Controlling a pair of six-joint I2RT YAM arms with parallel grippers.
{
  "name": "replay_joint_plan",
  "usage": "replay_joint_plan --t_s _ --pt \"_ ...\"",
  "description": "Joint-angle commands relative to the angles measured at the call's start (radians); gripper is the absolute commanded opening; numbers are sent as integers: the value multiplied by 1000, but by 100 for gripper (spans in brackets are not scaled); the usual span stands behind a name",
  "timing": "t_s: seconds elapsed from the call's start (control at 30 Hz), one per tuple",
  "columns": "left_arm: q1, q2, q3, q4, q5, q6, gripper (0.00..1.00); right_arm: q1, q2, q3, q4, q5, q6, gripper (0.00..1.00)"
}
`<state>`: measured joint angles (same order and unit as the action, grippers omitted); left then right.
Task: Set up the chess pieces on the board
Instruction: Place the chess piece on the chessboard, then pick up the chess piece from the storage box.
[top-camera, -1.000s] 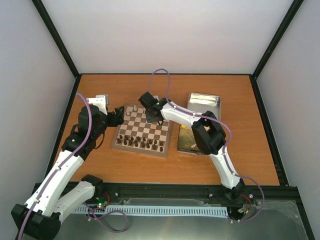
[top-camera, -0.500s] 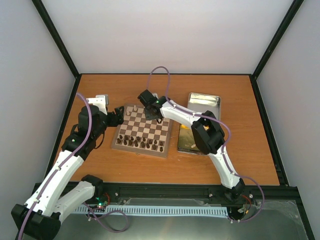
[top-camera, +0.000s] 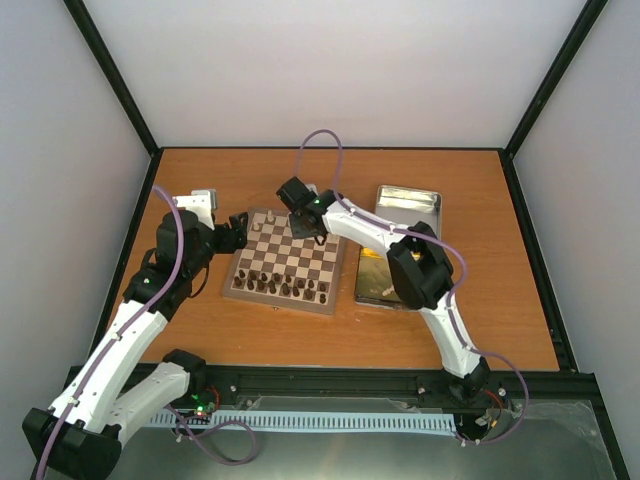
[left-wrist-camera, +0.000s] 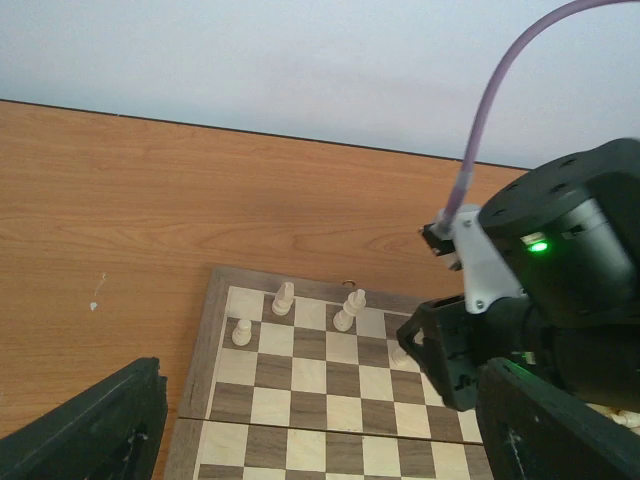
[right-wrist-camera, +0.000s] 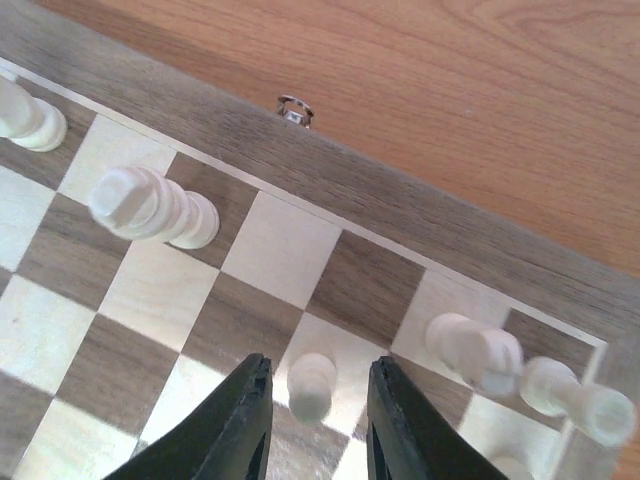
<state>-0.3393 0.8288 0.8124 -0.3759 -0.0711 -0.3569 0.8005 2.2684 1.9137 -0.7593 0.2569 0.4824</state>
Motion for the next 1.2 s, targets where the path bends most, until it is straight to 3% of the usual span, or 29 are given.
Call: replay_joint_plan --t_s 0.0,0.3,0.53,0.73,1.17 --pt "0 -15 17 -14 -7 10 85 -6 -158 -43 8 18 6 29" --pt "0 -64 10 -13 27 9 85 -52 -553 -509 75 139 95 31" --pt "1 -98 -1 4 77 7 85 -125 -797 -878 87 175 202 39" --pt "0 -89 -5 4 46 -1 86 -206 -767 -979 174 73 192 39" --pt "0 -57 5 -5 14 7 86 -252 -694 -1083 221 -13 82 40"
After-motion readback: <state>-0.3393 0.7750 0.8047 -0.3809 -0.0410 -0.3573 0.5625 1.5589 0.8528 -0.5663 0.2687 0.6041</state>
